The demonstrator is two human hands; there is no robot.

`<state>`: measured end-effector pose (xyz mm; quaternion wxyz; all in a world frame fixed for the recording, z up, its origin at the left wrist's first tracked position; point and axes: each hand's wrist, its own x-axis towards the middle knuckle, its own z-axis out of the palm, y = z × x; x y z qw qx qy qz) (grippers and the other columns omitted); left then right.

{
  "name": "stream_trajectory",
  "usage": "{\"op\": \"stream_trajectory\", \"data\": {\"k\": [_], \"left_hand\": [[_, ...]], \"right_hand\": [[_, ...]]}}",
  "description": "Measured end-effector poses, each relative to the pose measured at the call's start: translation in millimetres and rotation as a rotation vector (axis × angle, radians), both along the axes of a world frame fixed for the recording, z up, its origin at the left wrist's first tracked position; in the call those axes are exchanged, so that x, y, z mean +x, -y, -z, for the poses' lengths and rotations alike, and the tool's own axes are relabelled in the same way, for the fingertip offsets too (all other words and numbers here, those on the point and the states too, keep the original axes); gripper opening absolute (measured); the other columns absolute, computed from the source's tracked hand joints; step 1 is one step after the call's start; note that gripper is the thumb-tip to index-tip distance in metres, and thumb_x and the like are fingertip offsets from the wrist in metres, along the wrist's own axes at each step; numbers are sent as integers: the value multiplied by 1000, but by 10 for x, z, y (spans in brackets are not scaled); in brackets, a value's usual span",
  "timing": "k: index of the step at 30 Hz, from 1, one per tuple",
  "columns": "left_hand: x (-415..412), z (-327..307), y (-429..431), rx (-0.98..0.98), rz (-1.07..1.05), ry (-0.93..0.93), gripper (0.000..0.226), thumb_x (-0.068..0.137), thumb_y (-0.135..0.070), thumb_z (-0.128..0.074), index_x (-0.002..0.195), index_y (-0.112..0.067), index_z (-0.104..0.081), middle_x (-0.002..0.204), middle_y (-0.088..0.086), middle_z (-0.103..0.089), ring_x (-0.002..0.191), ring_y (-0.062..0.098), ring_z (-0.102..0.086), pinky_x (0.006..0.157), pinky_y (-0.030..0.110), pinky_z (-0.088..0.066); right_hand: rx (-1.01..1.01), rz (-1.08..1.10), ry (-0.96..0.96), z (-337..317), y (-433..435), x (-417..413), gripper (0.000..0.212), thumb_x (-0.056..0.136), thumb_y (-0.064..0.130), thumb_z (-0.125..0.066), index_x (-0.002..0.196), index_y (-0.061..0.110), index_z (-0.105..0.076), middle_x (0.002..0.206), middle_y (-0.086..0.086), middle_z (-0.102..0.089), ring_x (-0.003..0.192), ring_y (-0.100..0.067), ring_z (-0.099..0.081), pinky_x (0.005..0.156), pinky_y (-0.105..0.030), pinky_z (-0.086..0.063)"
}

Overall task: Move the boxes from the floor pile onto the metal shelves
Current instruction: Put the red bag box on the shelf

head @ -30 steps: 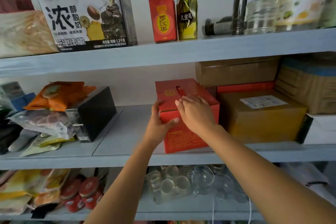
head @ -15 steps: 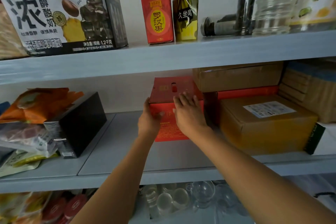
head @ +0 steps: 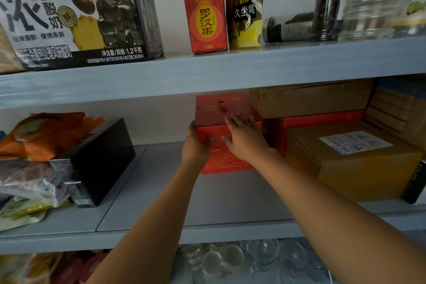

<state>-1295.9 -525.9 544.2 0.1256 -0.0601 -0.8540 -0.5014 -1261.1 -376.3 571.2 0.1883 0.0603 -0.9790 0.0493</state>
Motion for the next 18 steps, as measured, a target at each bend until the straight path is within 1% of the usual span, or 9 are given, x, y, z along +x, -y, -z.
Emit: {"op": "stream_trajectory", "data": {"k": [3, 6, 9, 11, 13, 15, 16, 18], "left_hand": [[-25, -18, -10, 13, 12, 21, 67, 96, -18, -59, 151, -27, -22, 123, 6, -63, 98, 27, -61, 75, 35, -47], [-17, -37, -24, 14, 18, 38, 68, 95, -17, -58, 151, -27, -21, 121, 4, -62, 99, 28, -62, 77, 37, -49], [42, -66, -44, 13, 12, 72, 74, 91, -20, -59, 151, -26, -17, 124, 5, -60, 100, 31, -64, 83, 46, -55], [110, -103, -74, 19, 0, 79, 72, 86, -22, -62, 147, -23, -23, 133, 11, -54, 103, 34, -63, 85, 49, -56], [221, -180, -99, 29, -25, 61, 64, 86, -19, -62, 142, -18, -31, 137, 12, -45, 106, 36, -60, 83, 44, -53], [299, -224, -96, 13, -43, 27, 60, 86, -16, -62, 140, -16, -36, 136, 11, -42, 108, 36, -58, 78, 41, -48], [343, -241, -87, 4, -51, 8, 59, 86, -16, -63, 139, -16, -37, 136, 10, -42, 110, 36, -58, 79, 42, -48], [446, -278, -77, 1, -74, -36, 62, 86, -16, -64, 141, -20, -38, 139, 9, -41, 116, 34, -55, 89, 48, -51]], "right_hand": [[2, -5, 16, -21, -9, -35, 64, 102, 41, -38, 155, 11, -19, 162, -12, -18, 151, -27, -9, 122, -47, -3], [9, 4, 1, -2, 5, -51, 64, 102, 41, -39, 155, 10, -20, 162, -12, -19, 151, -28, -11, 121, -46, -4], [13, -2, 5, -8, -3, -63, 65, 102, 40, -40, 155, 10, -20, 162, -13, -19, 150, -29, -11, 121, -47, -7], [-1, -23, 41, -34, -38, -49, 67, 101, 41, -41, 155, 10, -16, 163, -12, -13, 151, -28, -5, 122, -45, -5], [-22, -58, 91, -57, -74, 4, 70, 101, 39, -43, 157, 13, -9, 165, -9, -3, 152, -25, 3, 122, -42, 0], [-92, -92, 95, -62, -93, 70, 72, 101, 36, -45, 158, 16, -4, 165, -7, 2, 152, -23, 8, 122, -39, 1], [-150, -99, 72, -65, -91, 112, 72, 101, 36, -46, 158, 17, -5, 165, -8, 0, 152, -22, 6, 122, -38, 0], [-273, -102, -3, -66, -69, 211, 68, 102, 36, -46, 158, 17, -11, 165, -9, -7, 152, -23, -2, 121, -37, -6]]}}
